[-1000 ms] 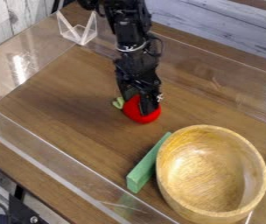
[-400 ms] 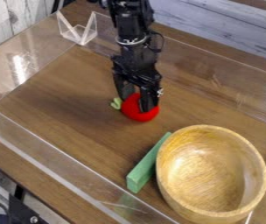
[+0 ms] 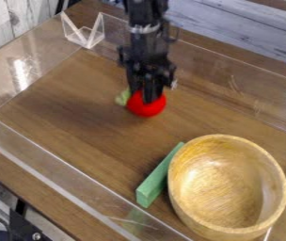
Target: Move the red object to the right side of the table
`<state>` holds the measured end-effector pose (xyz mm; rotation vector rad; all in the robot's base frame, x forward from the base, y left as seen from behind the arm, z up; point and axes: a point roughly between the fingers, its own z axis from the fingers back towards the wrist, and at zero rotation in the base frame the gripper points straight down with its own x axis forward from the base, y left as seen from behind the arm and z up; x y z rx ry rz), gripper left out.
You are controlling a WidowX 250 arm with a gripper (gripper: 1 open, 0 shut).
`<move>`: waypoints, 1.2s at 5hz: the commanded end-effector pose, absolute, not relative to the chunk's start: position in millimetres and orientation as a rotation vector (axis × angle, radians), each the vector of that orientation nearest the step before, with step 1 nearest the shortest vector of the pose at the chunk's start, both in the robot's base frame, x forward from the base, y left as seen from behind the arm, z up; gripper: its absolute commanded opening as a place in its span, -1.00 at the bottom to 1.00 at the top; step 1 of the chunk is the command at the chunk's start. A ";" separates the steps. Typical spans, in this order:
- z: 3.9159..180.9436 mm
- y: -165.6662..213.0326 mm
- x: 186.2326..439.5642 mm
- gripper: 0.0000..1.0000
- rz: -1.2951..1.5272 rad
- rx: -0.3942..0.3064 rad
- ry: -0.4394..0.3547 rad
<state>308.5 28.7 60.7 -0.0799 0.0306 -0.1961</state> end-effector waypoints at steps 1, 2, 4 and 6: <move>104.8 -7.2 336.7 -1.00 -0.314 -0.019 -0.054; 102.3 -40.8 354.6 -1.00 -0.425 -0.023 -0.058; 88.4 -75.9 359.7 -1.00 -0.559 -0.027 -0.057; 87.6 -64.9 349.0 -1.00 -0.605 0.013 -0.049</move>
